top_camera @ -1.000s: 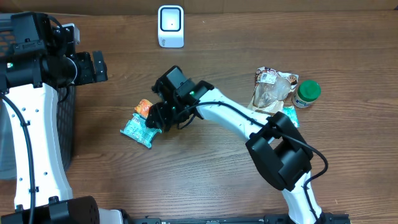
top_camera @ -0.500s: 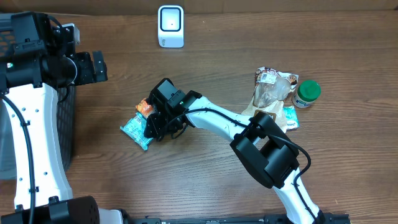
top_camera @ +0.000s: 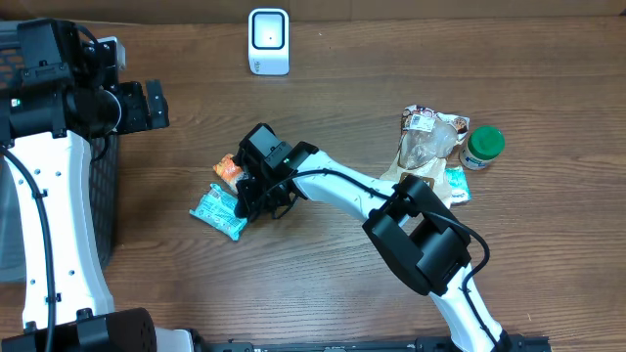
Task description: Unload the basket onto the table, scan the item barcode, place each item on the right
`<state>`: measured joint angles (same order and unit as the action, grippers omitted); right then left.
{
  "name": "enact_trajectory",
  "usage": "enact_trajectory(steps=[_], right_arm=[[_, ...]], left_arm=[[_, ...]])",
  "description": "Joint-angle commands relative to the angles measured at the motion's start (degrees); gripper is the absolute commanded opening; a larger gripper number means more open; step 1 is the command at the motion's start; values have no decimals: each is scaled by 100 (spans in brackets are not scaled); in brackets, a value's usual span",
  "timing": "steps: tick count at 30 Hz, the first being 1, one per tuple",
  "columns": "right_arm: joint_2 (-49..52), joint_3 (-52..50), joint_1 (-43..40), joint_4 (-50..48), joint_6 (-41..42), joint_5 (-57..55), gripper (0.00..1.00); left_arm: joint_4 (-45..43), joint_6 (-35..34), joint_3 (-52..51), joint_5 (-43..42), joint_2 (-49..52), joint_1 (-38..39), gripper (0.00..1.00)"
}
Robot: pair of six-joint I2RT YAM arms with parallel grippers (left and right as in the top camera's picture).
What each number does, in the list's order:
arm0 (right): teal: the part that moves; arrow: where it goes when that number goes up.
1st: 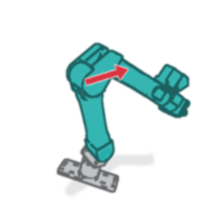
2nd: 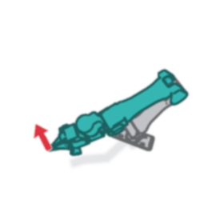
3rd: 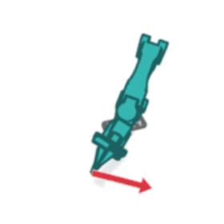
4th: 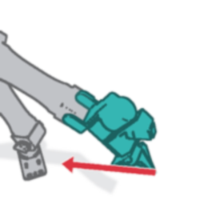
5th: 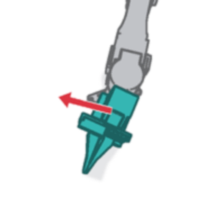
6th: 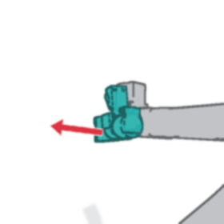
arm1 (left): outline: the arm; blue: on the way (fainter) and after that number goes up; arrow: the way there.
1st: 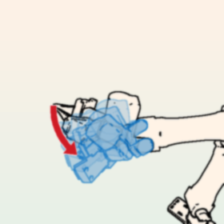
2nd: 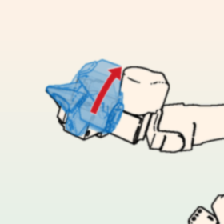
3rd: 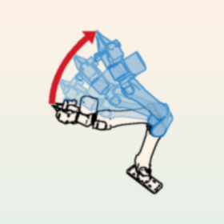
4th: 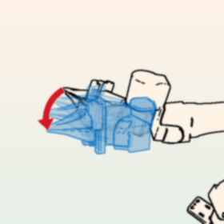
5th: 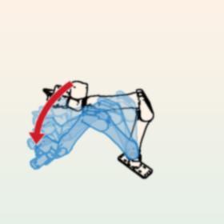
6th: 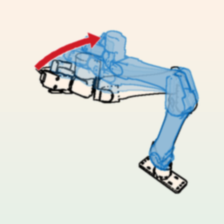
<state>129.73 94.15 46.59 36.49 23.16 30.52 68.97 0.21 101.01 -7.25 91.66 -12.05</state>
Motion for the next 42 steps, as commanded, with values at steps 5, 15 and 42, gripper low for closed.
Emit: enact_trajectory(steps=[5,15,42], right_arm=[[-782,378,-470,1213,-2236,756,4],[-1099,450,-1139,2988,-4660,-44,4],[-973,914,-2059,2647,-1943,-964,67]], left_arm=[[-4,94,146,20,-4,7,100],[-4,94,146,20,-4,7,99],[-4,94,146,20,-4,7,100]])
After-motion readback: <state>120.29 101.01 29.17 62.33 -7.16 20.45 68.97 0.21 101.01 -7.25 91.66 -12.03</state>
